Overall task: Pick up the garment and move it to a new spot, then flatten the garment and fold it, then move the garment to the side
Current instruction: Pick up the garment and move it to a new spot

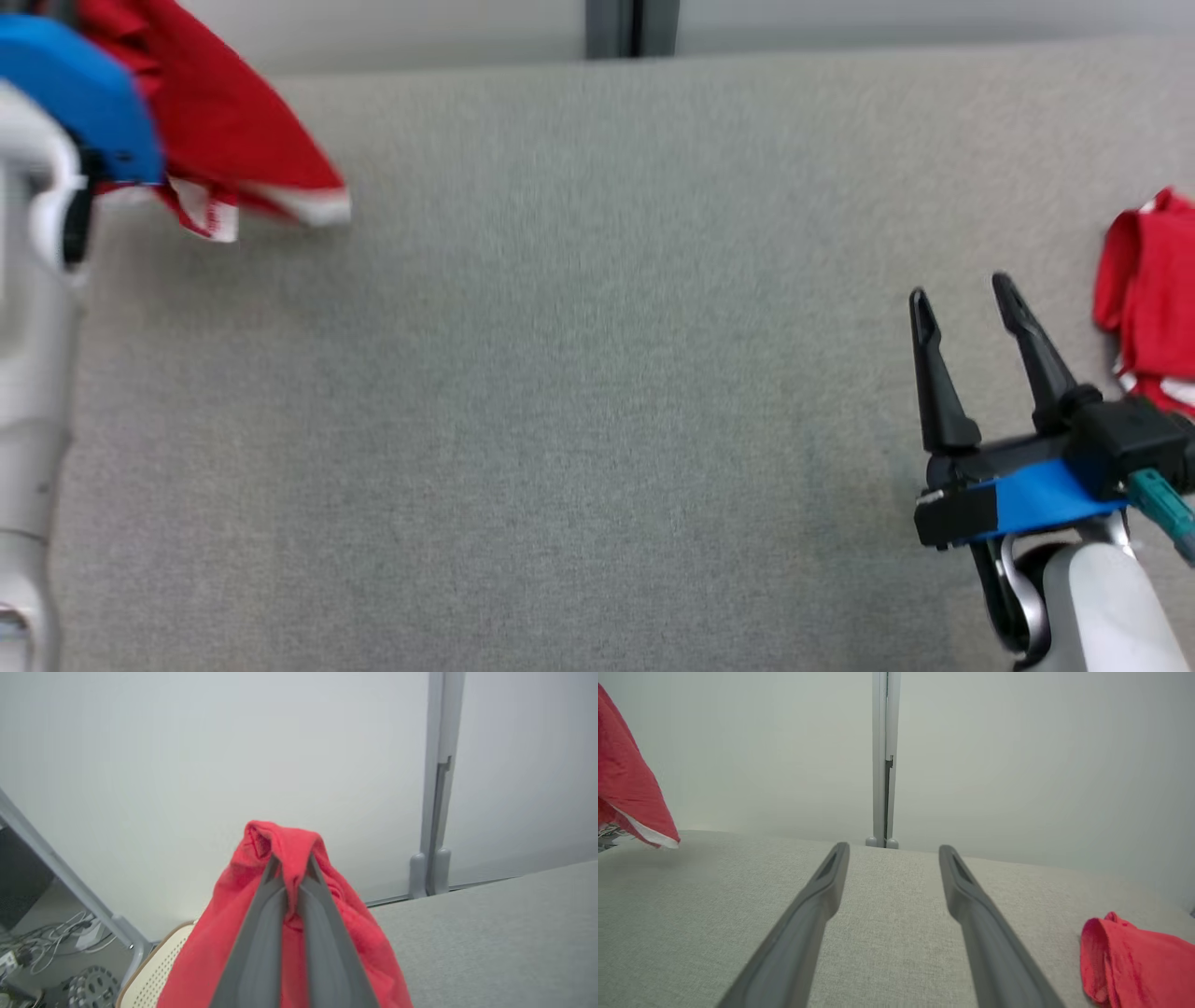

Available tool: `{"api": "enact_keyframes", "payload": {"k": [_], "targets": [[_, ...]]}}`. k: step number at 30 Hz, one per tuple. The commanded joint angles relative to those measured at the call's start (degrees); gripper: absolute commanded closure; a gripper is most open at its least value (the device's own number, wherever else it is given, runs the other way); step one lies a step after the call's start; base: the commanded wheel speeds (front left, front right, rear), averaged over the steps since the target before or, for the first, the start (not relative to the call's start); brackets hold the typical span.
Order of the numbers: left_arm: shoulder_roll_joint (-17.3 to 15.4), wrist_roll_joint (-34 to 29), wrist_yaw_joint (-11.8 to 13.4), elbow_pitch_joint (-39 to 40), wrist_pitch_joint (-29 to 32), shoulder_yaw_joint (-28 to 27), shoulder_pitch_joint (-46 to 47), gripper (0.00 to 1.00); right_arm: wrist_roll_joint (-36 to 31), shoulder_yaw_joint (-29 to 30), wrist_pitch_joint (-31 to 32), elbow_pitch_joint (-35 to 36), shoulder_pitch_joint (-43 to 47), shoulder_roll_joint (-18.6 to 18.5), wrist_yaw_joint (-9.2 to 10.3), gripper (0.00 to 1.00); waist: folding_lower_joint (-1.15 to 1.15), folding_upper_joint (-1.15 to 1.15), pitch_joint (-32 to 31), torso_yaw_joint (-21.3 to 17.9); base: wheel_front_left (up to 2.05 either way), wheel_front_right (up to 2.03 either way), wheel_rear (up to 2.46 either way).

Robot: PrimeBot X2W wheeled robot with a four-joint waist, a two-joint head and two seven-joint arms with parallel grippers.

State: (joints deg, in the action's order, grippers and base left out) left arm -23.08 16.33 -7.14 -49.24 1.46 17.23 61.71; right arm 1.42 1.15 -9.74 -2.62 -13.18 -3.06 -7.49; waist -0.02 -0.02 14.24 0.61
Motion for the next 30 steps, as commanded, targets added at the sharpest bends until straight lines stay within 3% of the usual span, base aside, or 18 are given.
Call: {"api": "enact_keyframes", "payload": {"k": [1, 9, 13, 18, 21, 25, 30], "targets": [[1.0, 1.1, -0.5, 2.0, 0.0, 2.6, -0.1, 1.00, 0.5, 0.4, -0.6, -0.6, 1.5, 0.1, -0.01, 0.00, 0.02, 0.02, -4.7, -3.1, 0.00, 0.00, 0.00], [2.0, 13.6, -0.3, 19.9, 4.5, 18.0, -4.2, 1.00, 2.9, 3.1, -1.5, -2.4, 7.1, 0.2, -0.01, 0.00, 0.02, 0.02, -11.5, -4.1, 0.00, 0.00, 0.00], [3.3, 20.2, -0.3, 28.1, 9.2, 19.9, -8.0, 1.00, 3.4, 4.3, -1.6, -2.3, 8.7, 0.2, -0.01, 0.00, 0.02, 0.02, -11.6, -5.0, 0.00, 0.00, 0.00], [5.0, 22.7, 1.2, 33.0, 12.1, 21.5, -13.0, 1.00, 4.0, 4.7, -2.0, -2.3, 8.6, 0.2, -0.01, 0.00, 0.02, 0.02, -9.9, -6.2, 0.00, 0.00, 0.00], [6.4, 23.2, 2.4, 32.3, 12.8, 23.2, -16.6, 1.00, 4.4, 4.3, -2.3, -2.6, 7.4, 0.2, -0.01, 0.00, 0.02, 0.02, -7.8, -7.1, 0.00, 0.00, 0.00], [7.0, 22.3, 3.2, 24.8, 11.9, 25.4, -20.3, 1.00, 5.5, 2.7, -2.8, -3.4, 5.3, 0.2, -0.01, 0.00, 0.02, 0.02, -4.8, -8.8, 0.00, 0.00, 0.00], [6.5, 19.7, 4.1, 15.1, 5.2, 25.4, -20.9, 1.00, 6.1, 1.3, -3.8, -4.7, 3.1, 0.1, -0.01, 0.00, 0.02, 0.02, -1.7, -10.9, 0.00, 0.00, 0.00]]}}
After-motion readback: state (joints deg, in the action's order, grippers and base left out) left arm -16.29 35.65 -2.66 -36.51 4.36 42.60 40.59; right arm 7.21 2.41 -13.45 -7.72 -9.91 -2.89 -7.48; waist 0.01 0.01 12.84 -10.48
